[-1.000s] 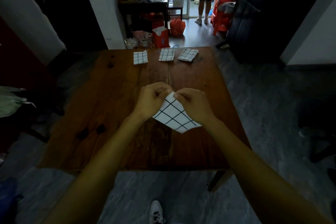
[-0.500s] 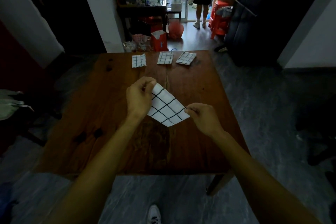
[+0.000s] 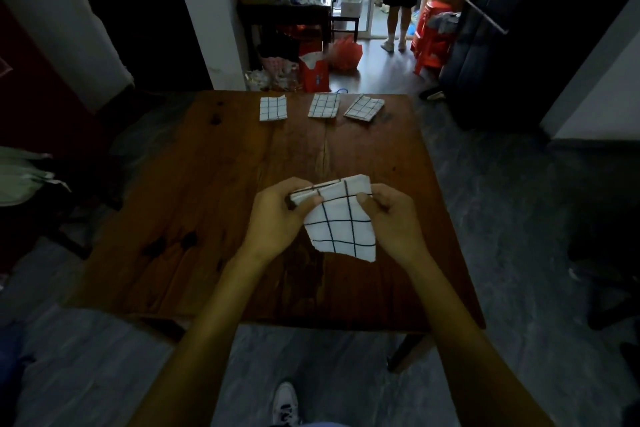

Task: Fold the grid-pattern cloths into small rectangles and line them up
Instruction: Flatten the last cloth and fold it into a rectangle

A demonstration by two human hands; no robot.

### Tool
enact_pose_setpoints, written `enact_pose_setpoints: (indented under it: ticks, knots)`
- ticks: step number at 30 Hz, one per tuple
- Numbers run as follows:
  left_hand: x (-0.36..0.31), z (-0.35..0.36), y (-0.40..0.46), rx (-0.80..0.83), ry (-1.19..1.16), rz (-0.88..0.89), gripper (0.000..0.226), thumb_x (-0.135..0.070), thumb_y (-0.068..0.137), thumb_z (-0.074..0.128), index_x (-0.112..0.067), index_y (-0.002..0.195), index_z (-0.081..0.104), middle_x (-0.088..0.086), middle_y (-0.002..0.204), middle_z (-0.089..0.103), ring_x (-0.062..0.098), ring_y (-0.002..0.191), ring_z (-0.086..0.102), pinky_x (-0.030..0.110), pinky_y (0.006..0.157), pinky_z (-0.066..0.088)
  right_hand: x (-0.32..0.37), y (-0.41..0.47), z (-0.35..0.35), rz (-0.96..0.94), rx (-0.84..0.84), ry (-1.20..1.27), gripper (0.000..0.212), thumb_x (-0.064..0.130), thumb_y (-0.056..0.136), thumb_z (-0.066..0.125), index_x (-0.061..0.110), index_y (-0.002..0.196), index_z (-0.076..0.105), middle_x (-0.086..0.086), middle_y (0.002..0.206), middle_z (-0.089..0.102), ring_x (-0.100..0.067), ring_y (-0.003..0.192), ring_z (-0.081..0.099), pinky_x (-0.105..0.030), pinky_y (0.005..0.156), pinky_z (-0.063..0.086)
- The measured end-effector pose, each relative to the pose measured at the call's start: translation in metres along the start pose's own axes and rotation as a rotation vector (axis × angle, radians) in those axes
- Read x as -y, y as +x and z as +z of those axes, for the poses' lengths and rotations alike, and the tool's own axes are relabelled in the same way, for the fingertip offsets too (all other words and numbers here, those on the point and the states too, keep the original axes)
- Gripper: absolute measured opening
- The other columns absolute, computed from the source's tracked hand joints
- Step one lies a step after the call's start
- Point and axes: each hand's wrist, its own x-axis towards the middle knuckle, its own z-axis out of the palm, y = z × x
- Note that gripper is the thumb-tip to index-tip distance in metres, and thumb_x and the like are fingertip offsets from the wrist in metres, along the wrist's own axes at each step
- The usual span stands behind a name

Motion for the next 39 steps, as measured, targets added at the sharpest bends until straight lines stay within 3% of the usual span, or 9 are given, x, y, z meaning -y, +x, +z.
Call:
enact_pose_setpoints:
  ticks: [5, 13, 17, 22, 28, 34, 39]
  knots:
    - [-0.004, -0.008, -0.016, -0.147, -0.172, -0.122, 0.008, -0.015, 0.085, 0.069, -0.011, 0.092, 0.069, -0.001, 0.086, 0.07, 0.009, 0.082, 0.066, 0.024, 0.072, 0.055, 0.006, -0.014, 0.0, 0.079, 0.03, 0.196, 0.02, 0.018, 0.094, 0.056, 0.015, 0.111, 0.066, 0.007, 0.102, 0.07, -0.003, 0.091, 0.067, -0.015, 0.067, 0.053]
    - [-0.014, -0.01, -0.025, -0.231, -0.23, -0.119, 0.023, -0.013, 0.084, 0.07, -0.002, 0.104, 0.07, 0.006, 0.098, 0.072, 0.007, 0.091, 0.067, 0.02, 0.08, 0.054, 0.027, -0.017, 0.002, -0.051, -0.082, 0.202, 0.015, 0.013, 0.093, 0.058, 0.021, 0.102, 0.068, 0.015, 0.095, 0.068, 0.006, 0.089, 0.063, -0.009, 0.074, 0.047]
    - [-0.018, -0.014, -0.025, -0.239, -0.264, -0.131, 0.026, -0.014, 0.084, 0.069, -0.002, 0.107, 0.069, 0.008, 0.102, 0.072, 0.011, 0.094, 0.068, 0.029, 0.085, 0.055, 0.028, -0.021, 0.003, -0.003, -0.036, 0.223, 0.023, 0.018, 0.091, 0.061, 0.021, 0.114, 0.065, 0.02, 0.1, 0.065, 0.012, 0.094, 0.061, -0.007, 0.074, 0.048]
    - [-0.019, -0.015, -0.028, -0.216, -0.273, -0.148, 0.027, -0.014, 0.084, 0.069, -0.002, 0.108, 0.069, 0.008, 0.103, 0.072, 0.014, 0.096, 0.068, 0.039, 0.087, 0.055, 0.03, -0.025, 0.0, -0.026, -0.084, 0.232, 0.019, 0.012, 0.089, 0.065, 0.023, 0.103, 0.068, 0.022, 0.09, 0.067, 0.009, 0.087, 0.064, -0.006, 0.072, 0.047]
    - [-0.028, -0.017, -0.03, -0.195, -0.317, -0.106, 0.019, -0.013, 0.087, 0.065, -0.004, 0.104, 0.069, 0.002, 0.096, 0.072, 0.009, 0.089, 0.068, 0.02, 0.075, 0.054, 0.036, -0.026, -0.003, -0.059, -0.111, 0.239, 0.016, 0.009, 0.088, 0.065, 0.021, 0.097, 0.069, 0.019, 0.087, 0.068, 0.009, 0.082, 0.065, -0.007, 0.071, 0.047]
    - [-0.03, -0.015, -0.03, -0.267, -0.34, -0.123, 0.012, -0.013, 0.09, 0.062, -0.006, 0.096, 0.069, 0.005, 0.084, 0.069, 0.009, 0.08, 0.065, 0.022, 0.074, 0.053, 0.032, -0.032, -0.005, 0.02, -0.033, 0.321, 0.015, 0.013, 0.09, 0.063, 0.021, 0.1, 0.07, 0.012, 0.094, 0.072, 0.0, 0.089, 0.068, -0.012, 0.073, 0.05]
    - [-0.034, -0.015, -0.034, -0.297, -0.17, -0.048, 0.018, -0.021, 0.09, 0.062, -0.021, 0.108, 0.062, -0.015, 0.103, 0.064, -0.003, 0.098, 0.059, 0.015, 0.084, 0.049, 0.03, -0.034, -0.004, 0.009, -0.05, 0.279, 0.014, 0.013, 0.09, 0.063, 0.022, 0.098, 0.07, 0.017, 0.086, 0.071, 0.002, 0.082, 0.068, -0.01, 0.069, 0.049]
